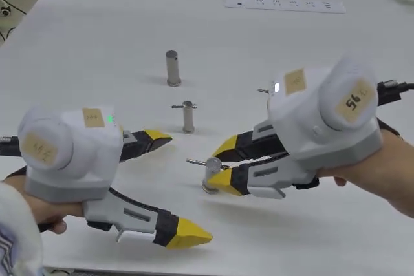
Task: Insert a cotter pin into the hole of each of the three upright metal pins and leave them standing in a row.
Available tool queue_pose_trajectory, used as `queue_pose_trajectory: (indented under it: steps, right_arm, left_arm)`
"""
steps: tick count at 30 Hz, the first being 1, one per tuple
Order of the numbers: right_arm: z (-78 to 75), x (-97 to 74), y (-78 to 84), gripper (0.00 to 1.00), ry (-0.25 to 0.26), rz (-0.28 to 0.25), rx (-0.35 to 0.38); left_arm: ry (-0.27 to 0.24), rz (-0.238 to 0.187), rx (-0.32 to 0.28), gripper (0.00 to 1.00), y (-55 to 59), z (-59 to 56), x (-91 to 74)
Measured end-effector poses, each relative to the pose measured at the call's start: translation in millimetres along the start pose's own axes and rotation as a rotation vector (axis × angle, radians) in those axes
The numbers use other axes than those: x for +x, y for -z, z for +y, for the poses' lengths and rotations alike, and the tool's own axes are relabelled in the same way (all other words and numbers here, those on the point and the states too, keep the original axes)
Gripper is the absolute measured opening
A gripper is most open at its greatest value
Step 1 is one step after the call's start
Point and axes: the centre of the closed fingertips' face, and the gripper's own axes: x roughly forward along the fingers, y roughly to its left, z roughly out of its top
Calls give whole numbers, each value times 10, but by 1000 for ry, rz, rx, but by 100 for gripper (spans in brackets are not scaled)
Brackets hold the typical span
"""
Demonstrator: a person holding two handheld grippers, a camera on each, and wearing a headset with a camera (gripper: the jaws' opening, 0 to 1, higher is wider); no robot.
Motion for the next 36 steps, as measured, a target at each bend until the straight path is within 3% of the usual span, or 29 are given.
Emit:
queue_pose_trajectory:
  steps: [10, 16, 24, 31, 36]
  right_arm:
    - [-20, 61, 13, 18, 9, -15, 15]
    - [-27, 71, -1, 16, 14, -43, 1]
    - [-19, 59, 4, 14, 20, -44, -25]
    - [-24, 5, 20, 13, 18, -35, -7]
    - [-108, -89, -18, 13, 27, -39, -10]
  left_arm:
    - [-24, 12, -13, 99, 44, 39, -42]
    - [-39, -10, -20, 99, -8, 72, -61]
    - [-55, 17, -12, 99, 35, 108, -84]
    - [-68, 21, -12, 99, 43, 137, -116]
    - [-78, 26, -16, 99, 66, 163, -116]
